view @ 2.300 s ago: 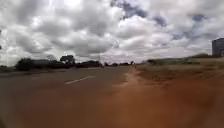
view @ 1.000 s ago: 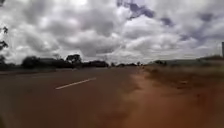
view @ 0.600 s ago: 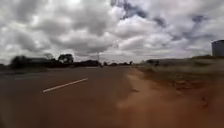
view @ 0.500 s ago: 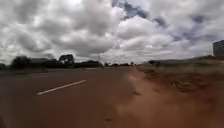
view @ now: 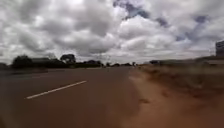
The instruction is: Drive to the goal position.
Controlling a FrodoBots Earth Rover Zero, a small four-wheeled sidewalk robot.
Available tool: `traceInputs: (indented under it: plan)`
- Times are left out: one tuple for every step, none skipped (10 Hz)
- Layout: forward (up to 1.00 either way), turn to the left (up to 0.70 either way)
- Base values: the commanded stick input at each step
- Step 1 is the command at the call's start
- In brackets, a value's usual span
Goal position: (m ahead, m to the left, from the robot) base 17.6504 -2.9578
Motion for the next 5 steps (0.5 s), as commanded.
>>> traceInputs:
  plan:
    - [0.85,-0.34]
    - [0.85,-0.34]
    - [0.85,-0.14]
    - [0.85,0.00]
    - [0.85,0.00]
